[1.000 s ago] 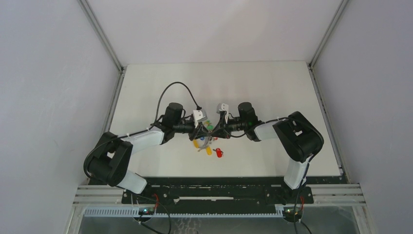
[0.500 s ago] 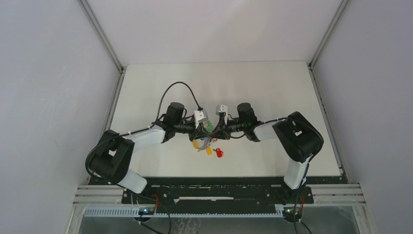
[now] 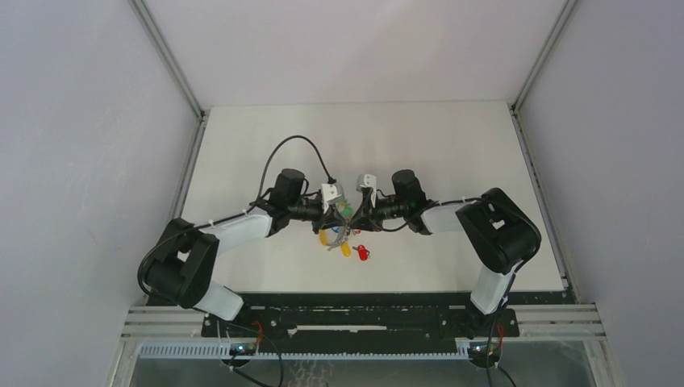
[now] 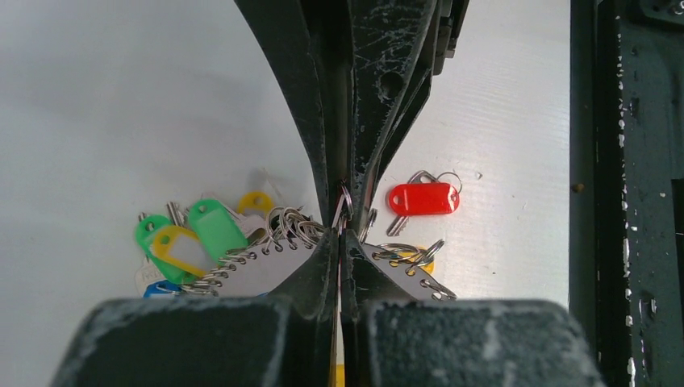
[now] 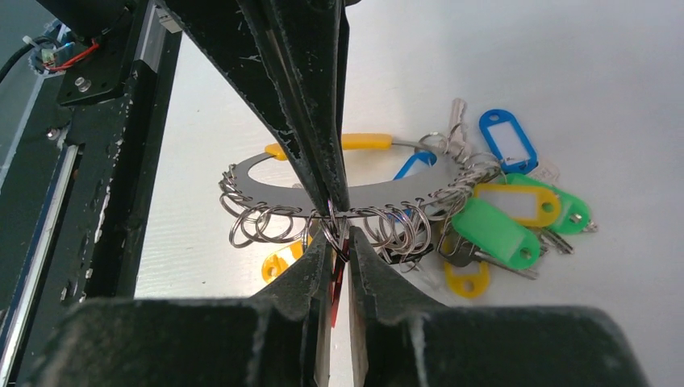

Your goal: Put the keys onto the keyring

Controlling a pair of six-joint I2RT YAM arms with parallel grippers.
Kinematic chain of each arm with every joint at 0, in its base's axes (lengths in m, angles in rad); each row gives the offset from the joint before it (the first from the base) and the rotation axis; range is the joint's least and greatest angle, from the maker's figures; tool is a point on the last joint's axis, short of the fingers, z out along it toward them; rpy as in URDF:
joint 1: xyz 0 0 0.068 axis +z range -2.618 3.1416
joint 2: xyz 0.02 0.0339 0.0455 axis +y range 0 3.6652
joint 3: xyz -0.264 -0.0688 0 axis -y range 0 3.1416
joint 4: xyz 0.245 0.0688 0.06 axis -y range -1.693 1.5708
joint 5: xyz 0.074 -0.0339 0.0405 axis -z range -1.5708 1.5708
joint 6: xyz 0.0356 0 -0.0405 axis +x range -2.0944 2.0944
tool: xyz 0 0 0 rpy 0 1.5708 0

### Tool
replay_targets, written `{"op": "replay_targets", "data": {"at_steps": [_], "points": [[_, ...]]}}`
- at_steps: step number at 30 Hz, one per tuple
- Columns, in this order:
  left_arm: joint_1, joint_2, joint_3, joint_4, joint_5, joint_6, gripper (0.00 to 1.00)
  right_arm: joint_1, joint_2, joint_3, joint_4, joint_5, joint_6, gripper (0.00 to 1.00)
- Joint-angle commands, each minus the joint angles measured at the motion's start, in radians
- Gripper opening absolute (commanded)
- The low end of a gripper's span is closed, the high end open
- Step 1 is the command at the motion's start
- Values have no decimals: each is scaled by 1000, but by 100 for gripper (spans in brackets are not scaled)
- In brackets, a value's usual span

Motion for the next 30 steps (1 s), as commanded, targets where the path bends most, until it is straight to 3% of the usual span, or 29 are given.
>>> {"op": "replay_targets", "data": {"at_steps": [1, 7, 20, 26, 30], "points": [[6, -75, -1, 32, -12, 39, 0, -8, -73, 4, -71, 26, -65, 10], [6, -93, -20, 57, -15, 37, 0, -11, -78, 3, -95, 44, -70, 15], [6, -121, -47, 79, -18, 66, 0, -23, -110, 3, -145, 49, -91, 14], [6, -148, -54, 67, -32, 87, 0, -18, -186, 3, -236, 104, -177, 29], [6, -172, -43, 34, -25, 117, 0, -7, -239, 3, -251, 139, -231, 34]]}}
